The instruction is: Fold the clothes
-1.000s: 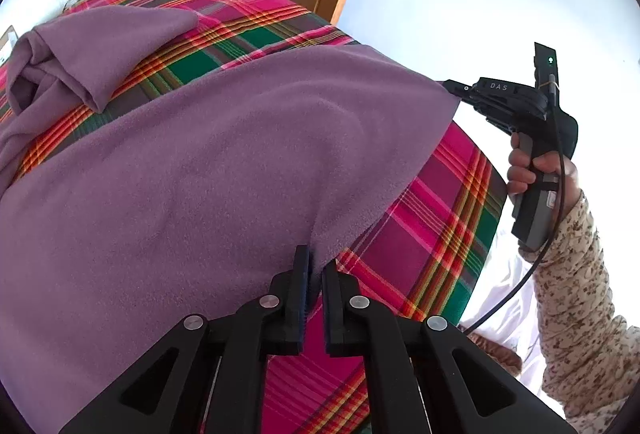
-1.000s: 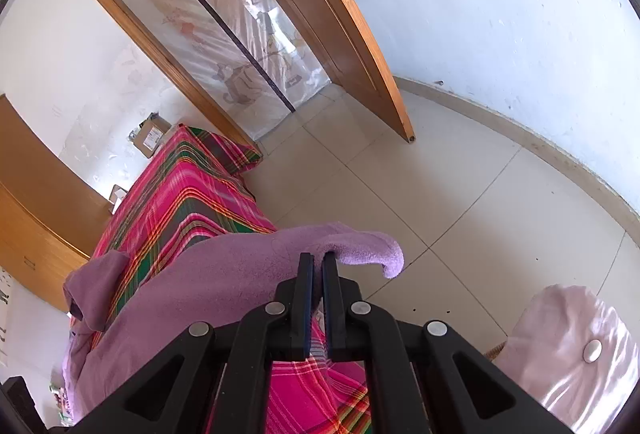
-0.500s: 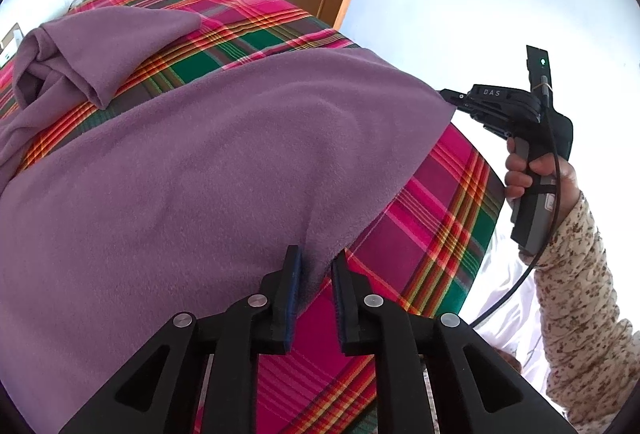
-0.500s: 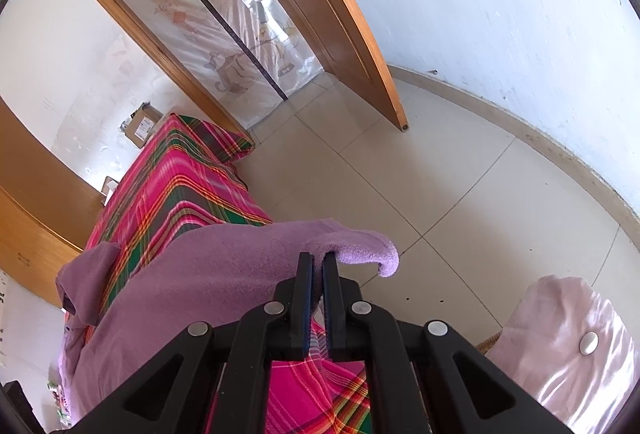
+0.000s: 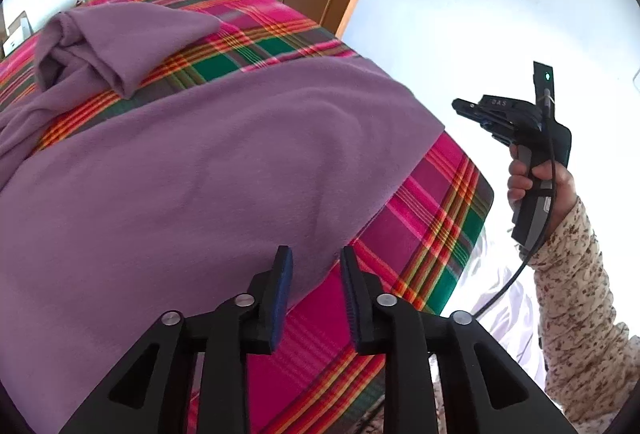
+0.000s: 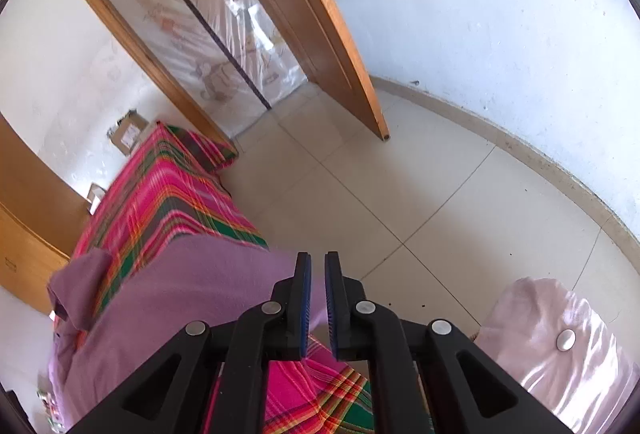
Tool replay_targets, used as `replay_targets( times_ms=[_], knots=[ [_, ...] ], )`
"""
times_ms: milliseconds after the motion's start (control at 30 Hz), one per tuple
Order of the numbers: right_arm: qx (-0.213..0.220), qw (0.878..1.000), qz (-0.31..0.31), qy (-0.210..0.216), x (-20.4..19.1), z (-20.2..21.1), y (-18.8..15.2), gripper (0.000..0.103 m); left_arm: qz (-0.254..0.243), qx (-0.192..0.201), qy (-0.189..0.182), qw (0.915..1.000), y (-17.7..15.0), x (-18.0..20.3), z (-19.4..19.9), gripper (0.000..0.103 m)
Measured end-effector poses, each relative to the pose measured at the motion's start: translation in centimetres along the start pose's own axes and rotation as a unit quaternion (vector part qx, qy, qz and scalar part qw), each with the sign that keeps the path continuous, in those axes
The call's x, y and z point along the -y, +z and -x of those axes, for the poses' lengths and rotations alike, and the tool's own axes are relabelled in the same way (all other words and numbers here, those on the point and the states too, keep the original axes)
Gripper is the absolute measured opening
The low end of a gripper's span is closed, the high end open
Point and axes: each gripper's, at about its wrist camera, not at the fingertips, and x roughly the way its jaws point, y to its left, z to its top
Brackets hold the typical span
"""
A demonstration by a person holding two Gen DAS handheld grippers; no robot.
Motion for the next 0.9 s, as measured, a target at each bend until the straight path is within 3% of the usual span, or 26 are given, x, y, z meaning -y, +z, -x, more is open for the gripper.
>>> replay_targets(
  times_ms=[200,300,467,633,733,900],
  knots=[
    [0.010,0.997,0.067,0.029,-3.6,2.4,-0.7,0.009,0.017,0.024,0.024,0.9993,-1.1,-2.8,3.0,0.035],
    [-0.006,0.991,0.115,0.062,-6.7,2.6,-2.6,0.017,0.039,0.015,0.036,0.9985,-2.1,-4.8,3.1,0.035],
    [-0.043,0.969,0.216,0.109,-12.8,1.9,-6.7,0.021,0.085,0.005,0.044,0.9954,-4.0,-7.6,3.5,0.035],
    [-0.055,0.939,0.306,0.147,-18.5,1.8,-10.6,0.021,0.116,0.028,0.034,0.9923,-5.2,-9.2,5.2,0.035],
    [-0.060,0.924,0.351,0.139,-20.3,1.7,-13.0,0.022,0.140,0.025,0.041,0.9890,-6.4,-10.5,5.7,0.035],
    [-0.042,0.912,0.392,0.112,-19.1,2.4,-16.0,0.024,0.160,0.030,0.033,0.9862,-8.3,-12.0,7.1,0.035]
  ],
)
